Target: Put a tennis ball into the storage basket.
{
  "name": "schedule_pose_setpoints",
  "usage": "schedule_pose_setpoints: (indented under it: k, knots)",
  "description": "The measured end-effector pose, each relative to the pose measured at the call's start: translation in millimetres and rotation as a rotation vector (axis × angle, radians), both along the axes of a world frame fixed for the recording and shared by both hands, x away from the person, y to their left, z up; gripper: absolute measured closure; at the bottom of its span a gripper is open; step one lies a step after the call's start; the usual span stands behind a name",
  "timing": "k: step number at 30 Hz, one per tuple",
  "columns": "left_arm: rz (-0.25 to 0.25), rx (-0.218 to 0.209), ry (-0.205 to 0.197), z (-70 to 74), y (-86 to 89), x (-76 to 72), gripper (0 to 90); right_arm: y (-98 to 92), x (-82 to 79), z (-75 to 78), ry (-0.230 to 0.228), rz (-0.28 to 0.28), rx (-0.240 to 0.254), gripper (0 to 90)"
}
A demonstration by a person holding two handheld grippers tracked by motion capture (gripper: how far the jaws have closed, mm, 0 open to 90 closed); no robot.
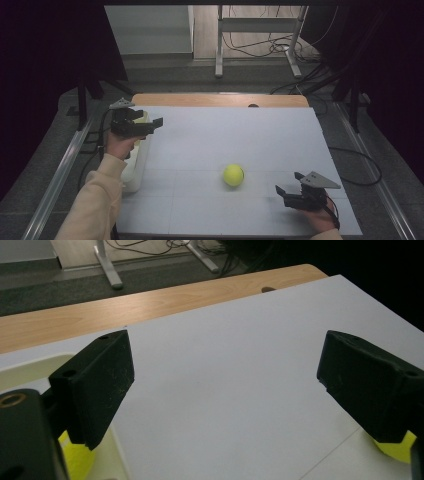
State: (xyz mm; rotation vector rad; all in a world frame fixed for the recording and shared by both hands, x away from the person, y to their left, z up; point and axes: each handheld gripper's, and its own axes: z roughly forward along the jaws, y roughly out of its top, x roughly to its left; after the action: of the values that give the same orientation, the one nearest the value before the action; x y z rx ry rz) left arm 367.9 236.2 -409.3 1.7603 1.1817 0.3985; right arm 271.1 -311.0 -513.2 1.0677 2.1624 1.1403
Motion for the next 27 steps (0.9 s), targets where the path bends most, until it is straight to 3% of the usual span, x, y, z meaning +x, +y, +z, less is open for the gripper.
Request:
schedule_pose_setpoints:
  k: [11, 27]
  knots:
    - [-0.061, -0.031, -0.011, 0.9, -24.1, -6.6, 9.3, -2.3, -1.2, 0.5, -0.004, 0.008, 0.006, 14.5]
    - [-0.145, -0.02, -0.026, 3.1, -50.6, -19.4, 9.2, -1.0, 1.5, 0.9, -0.01, 0.016, 0.006, 14.5]
